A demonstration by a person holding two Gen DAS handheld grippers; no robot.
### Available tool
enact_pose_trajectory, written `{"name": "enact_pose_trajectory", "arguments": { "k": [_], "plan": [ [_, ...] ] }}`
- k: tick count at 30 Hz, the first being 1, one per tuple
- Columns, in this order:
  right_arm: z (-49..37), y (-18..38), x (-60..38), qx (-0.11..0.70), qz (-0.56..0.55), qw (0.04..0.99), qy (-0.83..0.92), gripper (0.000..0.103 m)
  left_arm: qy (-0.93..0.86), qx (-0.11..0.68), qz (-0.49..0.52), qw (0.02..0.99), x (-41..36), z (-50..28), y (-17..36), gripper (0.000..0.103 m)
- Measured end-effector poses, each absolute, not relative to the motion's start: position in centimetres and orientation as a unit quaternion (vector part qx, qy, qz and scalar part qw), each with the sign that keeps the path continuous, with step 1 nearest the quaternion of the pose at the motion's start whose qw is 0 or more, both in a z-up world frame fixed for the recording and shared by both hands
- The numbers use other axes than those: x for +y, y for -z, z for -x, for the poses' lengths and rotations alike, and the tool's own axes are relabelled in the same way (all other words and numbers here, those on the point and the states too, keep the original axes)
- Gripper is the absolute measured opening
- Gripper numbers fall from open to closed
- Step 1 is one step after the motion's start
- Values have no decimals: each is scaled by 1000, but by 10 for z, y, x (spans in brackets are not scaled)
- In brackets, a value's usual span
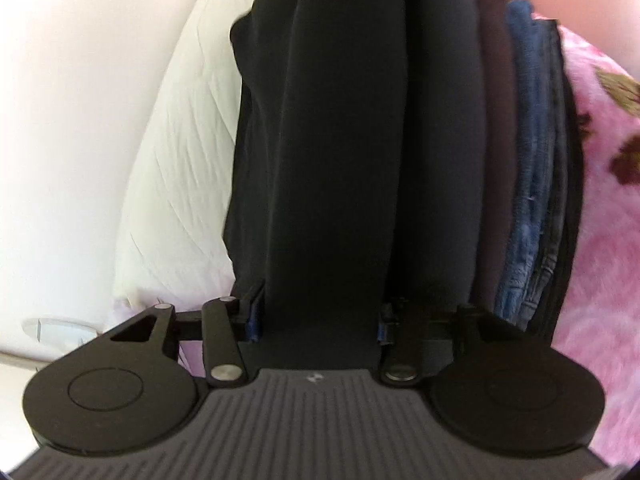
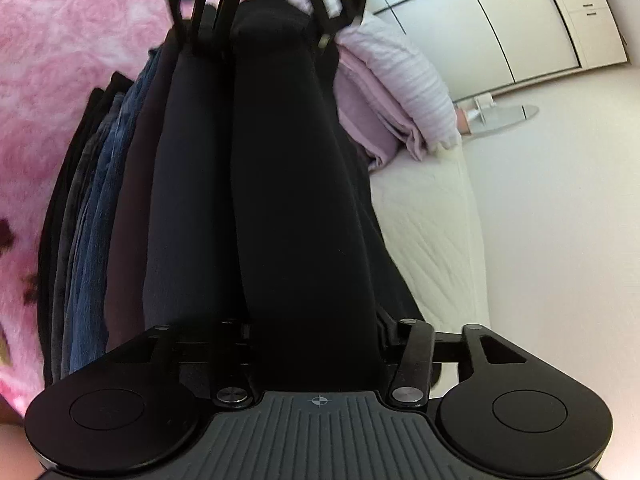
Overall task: Fold clothes
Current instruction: 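Carry the jacket with both grippers and lower it onto the clothes stack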
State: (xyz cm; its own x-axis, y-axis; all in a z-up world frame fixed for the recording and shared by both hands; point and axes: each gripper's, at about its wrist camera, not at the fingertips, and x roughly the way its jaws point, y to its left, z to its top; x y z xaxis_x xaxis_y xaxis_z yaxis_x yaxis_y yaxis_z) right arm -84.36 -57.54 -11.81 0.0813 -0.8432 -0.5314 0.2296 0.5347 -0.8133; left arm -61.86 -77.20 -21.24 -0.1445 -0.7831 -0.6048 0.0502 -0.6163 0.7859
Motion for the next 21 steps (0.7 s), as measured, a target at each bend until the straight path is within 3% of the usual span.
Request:
{"name": "enact_pose_trajectory", "arguments": {
  "k": [4,8,15,18,20,21],
  "plan": [
    [844,108,-562,563,262,664,417,54,694,-337,-564,293,-760,609,203,50],
    [844,115,-559,570,238,665,420,53,702,-318,-568,289,-769,608,209,45],
    [837,113,-565,570,230,670,417,51,718,-291,-565,286,-775,604,219,47],
    [835,114,-560,573,250,660,416,53,711,-307,-562,290,-770,600,212,52],
    [832,108,-560,569,248,660,423,60,694,-360,-557,281,-758,596,211,58],
    [831,104,-557,566,251,661,425,62,682,-391,-553,274,-751,594,211,66]
  ]
}}
